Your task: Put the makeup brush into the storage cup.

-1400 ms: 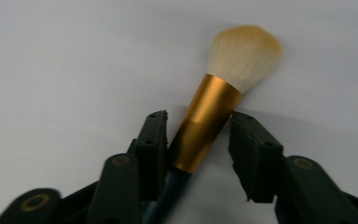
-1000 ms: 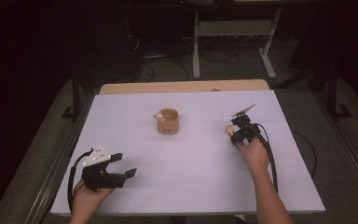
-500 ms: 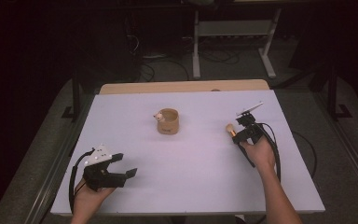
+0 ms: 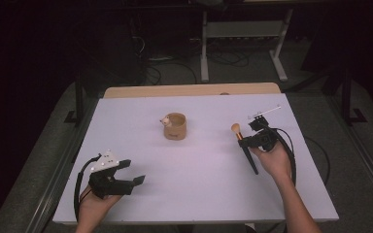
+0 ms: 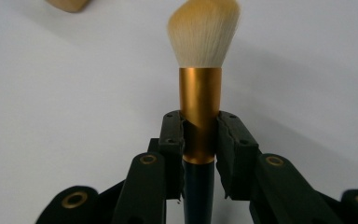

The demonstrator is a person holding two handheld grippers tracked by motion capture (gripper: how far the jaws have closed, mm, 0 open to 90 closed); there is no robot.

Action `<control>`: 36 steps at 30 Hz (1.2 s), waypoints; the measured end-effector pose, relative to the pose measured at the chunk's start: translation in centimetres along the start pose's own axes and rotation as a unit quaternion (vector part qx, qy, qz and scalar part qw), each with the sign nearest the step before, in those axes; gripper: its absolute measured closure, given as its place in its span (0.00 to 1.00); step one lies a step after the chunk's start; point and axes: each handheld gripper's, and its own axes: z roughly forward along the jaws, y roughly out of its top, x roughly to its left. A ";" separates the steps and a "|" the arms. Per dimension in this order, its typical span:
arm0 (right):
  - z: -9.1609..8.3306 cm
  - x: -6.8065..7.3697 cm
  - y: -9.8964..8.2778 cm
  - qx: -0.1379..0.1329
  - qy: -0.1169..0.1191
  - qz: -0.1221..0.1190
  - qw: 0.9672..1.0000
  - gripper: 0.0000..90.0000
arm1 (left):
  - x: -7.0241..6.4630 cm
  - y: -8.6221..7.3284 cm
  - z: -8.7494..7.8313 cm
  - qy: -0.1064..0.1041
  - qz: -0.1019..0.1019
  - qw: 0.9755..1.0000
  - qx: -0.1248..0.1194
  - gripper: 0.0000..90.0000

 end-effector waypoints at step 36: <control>-2.0 11.5 1.8 -0.148 0.178 -0.149 0.961 0.80 | -5.2 6.4 5.8 -0.110 0.058 0.992 0.000 0.34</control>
